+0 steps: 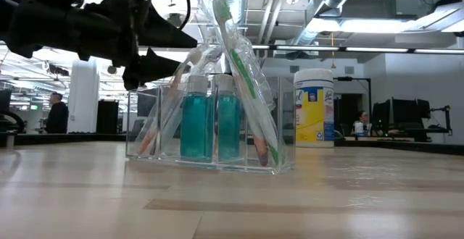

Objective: Pick & Place toothbrushing station
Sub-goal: Put the green toothbrush into the transparent organizer

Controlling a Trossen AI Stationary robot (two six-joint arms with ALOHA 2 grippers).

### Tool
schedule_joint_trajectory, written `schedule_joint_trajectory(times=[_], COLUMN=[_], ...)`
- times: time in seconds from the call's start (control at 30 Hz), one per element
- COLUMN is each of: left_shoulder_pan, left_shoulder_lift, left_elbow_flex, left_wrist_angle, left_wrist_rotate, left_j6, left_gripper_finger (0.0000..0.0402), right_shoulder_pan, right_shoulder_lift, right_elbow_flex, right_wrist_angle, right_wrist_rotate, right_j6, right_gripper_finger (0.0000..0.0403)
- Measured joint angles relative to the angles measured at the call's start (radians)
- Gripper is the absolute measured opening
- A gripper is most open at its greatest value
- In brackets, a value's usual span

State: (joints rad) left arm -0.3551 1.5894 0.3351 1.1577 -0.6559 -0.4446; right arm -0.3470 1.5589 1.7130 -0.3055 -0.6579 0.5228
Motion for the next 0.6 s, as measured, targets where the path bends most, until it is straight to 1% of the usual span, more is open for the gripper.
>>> schedule_joint_trajectory(times=[0.17, 0.27, 0.37, 0.43, 0.6], left_shoulder_pan=[0.051, 0.084, 0.118, 0.143, 0.212], left_shoulder_lift=[-0.002, -0.058, -0.158, -0.249, -0.498], left_elbow_flex=[0.0, 0.002, 0.0, 0.0, 0.02], left_wrist_angle=[0.038, 0.071, 0.057, 0.031, -0.08], left_wrist_rotate=[-0.002, 0.008, 0.038, 0.076, 0.224], left_j6=[0.02, 0.071, 0.127, 0.159, 0.177], left_gripper_finger=[0.027, 0.0269, 0.0269, 0.0269, 0.0269], right_shoulder_pan=[0.0, 0.0, 0.0, -0.001, -0.023], right_shoulder_lift=[0.0, 0.0, -0.001, -0.012, -0.074], right_elbow_flex=[0.0, 0.0, 0.0, -0.001, 0.068], right_wrist_angle=[0.002, 0.011, 0.044, 0.076, 0.075], right_wrist_rotate=[0.0, 0.0, 0.0, 0.001, 0.061], right_j6=[0.0, 0.0, -0.002, -0.025, -0.089], right_gripper_finger=[0.0119, 0.0119, 0.0119, 0.0119, 0.0119])
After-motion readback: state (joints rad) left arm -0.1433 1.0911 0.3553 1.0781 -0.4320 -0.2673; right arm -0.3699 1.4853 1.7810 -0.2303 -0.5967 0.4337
